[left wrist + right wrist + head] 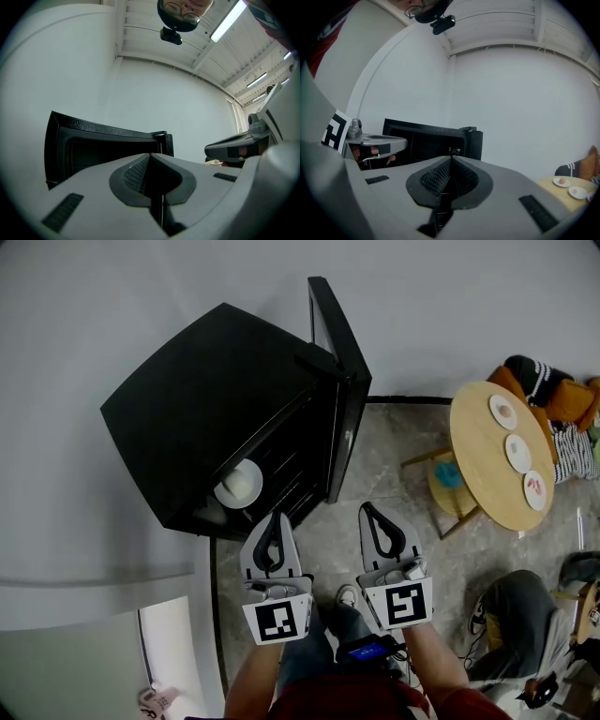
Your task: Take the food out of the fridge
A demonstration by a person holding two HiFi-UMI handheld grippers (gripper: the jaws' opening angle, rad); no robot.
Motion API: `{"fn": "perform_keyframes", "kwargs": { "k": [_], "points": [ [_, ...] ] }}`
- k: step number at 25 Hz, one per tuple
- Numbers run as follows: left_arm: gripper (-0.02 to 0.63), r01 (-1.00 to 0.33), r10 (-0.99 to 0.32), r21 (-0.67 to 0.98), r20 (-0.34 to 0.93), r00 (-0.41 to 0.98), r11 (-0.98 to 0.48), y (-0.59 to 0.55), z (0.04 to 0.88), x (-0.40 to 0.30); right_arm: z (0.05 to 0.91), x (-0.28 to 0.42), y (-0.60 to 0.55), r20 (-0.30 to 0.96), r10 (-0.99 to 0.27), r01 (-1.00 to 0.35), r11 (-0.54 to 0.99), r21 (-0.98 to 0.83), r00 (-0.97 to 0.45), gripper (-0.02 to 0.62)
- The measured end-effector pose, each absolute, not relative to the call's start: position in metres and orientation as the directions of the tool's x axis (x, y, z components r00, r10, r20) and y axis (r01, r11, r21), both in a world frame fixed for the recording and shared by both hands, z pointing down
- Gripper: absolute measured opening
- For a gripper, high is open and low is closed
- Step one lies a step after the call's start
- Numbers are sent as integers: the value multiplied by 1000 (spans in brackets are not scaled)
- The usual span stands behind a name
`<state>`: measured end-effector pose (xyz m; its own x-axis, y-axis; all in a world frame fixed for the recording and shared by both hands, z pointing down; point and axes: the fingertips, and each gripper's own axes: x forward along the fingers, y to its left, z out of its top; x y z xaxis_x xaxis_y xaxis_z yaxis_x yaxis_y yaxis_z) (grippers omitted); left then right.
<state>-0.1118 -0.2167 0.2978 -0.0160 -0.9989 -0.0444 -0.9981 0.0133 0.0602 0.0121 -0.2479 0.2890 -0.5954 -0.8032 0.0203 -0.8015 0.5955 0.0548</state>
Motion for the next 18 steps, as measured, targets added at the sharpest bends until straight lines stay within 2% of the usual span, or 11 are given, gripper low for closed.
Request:
{"fn": "perform_keyframes", "kwargs": {
  "k": [18],
  "points": [
    [14, -999, -1000, 44, -11, -20, 19, -223, 377, -130, 365, -11, -258, 22, -814, -813, 581, 33, -580, 23]
  ]
}}
